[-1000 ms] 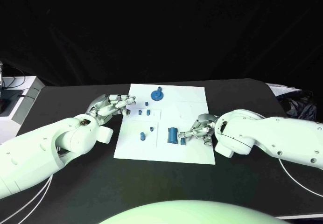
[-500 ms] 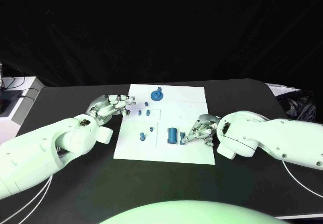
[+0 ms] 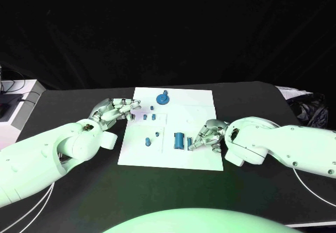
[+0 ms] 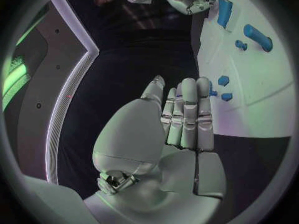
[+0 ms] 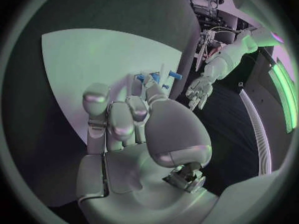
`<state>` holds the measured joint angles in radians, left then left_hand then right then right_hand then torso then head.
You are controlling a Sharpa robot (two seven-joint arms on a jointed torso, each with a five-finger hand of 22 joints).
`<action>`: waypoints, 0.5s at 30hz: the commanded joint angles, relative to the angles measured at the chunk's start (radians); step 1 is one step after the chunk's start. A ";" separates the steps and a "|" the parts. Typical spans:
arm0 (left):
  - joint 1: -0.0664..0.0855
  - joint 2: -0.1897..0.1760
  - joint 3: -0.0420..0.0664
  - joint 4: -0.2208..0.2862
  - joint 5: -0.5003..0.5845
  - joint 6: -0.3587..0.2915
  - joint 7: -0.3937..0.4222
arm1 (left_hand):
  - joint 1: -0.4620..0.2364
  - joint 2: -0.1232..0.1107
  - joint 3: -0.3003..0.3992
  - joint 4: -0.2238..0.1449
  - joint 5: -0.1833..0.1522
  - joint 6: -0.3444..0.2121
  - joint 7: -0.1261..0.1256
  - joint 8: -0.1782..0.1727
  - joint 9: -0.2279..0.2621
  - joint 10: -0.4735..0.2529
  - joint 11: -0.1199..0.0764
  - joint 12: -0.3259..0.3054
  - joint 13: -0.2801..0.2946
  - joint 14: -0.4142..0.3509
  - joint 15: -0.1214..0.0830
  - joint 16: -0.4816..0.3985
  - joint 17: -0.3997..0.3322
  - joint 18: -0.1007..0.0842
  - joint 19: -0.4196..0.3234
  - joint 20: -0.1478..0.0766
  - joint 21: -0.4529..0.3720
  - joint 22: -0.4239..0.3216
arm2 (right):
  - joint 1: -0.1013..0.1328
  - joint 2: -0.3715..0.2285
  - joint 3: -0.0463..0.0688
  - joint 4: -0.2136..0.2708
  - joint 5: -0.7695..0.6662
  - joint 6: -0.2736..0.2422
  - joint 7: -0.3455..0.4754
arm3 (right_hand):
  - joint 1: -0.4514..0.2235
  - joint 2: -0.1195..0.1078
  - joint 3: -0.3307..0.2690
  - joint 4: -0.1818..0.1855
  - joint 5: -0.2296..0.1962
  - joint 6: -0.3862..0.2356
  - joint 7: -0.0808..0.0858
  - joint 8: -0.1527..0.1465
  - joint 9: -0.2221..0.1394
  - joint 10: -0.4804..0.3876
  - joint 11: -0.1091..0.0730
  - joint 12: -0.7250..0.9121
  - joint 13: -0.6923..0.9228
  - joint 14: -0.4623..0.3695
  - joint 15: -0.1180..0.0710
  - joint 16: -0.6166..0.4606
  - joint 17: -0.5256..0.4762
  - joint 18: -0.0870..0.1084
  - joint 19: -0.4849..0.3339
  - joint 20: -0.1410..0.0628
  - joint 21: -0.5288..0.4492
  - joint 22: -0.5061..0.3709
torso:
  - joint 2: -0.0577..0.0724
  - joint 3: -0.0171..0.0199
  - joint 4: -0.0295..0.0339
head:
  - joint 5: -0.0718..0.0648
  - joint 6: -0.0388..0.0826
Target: Assemble the parts on the task board
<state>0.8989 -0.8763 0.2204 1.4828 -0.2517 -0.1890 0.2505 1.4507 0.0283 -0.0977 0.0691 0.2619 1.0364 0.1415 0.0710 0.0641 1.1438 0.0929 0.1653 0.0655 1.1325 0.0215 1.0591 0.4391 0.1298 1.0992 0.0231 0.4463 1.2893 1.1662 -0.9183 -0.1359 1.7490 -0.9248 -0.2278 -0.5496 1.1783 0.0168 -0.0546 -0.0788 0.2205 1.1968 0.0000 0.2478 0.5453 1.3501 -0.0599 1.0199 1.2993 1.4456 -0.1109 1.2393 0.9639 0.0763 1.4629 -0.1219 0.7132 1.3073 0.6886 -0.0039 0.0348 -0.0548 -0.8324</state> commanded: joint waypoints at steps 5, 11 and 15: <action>0.000 0.003 0.001 0.001 -0.002 0.017 0.006 | -0.002 0.008 0.001 0.008 0.004 -0.004 0.003 -0.002 0.000 -0.008 0.000 0.005 0.000 -0.008 0.000 0.000 -0.002 0.001 0.004 0.001 -0.002 0.001 | -0.005 0.014 0.000 -0.013 -0.029 -0.024 -0.009 | -0.004 0.022 0.009 0.002 0.006 -0.007 -0.001 0.009 0.002 0.001 -0.004 0.005 0.002 -0.001 -0.006 0.006 0.003 -0.015 0.044 -0.007 0.008 0.097 | 0.000 -0.0003 0.0007 | 0.001 -0.002; 0.000 0.003 0.001 0.001 -0.002 0.017 0.006 | -0.002 0.008 0.001 0.008 0.004 -0.004 0.003 -0.002 0.000 -0.008 0.000 0.005 0.000 -0.008 0.000 0.000 -0.002 0.001 0.004 0.001 -0.002 0.001 | -0.008 0.027 0.000 -0.028 -0.045 -0.031 -0.020 | -0.002 0.031 0.013 -0.002 0.011 -0.010 -0.002 0.013 0.002 0.003 -0.005 0.007 0.004 -0.001 -0.007 0.005 0.004 -0.016 0.044 -0.008 0.010 0.098 | 0.000 -0.0008 0.0005 | 0.001 -0.002; 0.000 0.002 0.001 0.001 -0.002 0.017 0.006 | -0.002 0.008 0.001 0.008 0.004 -0.004 0.003 -0.002 0.000 -0.008 0.000 0.005 0.000 -0.008 0.000 0.000 -0.002 0.001 0.004 0.001 -0.002 0.001 | -0.011 0.030 0.000 -0.037 -0.060 -0.021 -0.027 | 0.014 0.029 0.022 -0.020 0.011 -0.010 -0.002 0.013 -0.002 0.005 -0.006 0.009 0.007 -0.002 -0.008 0.003 0.003 -0.017 0.043 -0.009 0.009 0.097 | 0.000 -0.0010 -0.0004 | 0.002 -0.003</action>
<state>0.8988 -0.8759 0.2204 1.4824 -0.2517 -0.1884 0.2504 1.4507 0.0283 -0.0977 0.0691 0.2619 1.0364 0.1415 0.0710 0.0641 1.1438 0.0929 0.1653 0.0655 1.1325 0.0215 1.0591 0.4392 0.1299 1.0992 0.0231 0.4463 1.2892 1.1580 -0.8880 -0.1345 1.7168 -0.9524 -0.2509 -0.5611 1.1861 0.0512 -0.0293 -0.0982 0.2275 1.1929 -0.0035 0.2586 0.5452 1.3537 -0.0633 1.0273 1.3062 1.4453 -0.1111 1.2392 0.9668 0.0763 1.4664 -0.1253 0.7184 1.3080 0.6888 -0.0047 0.0351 -0.0535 -0.8349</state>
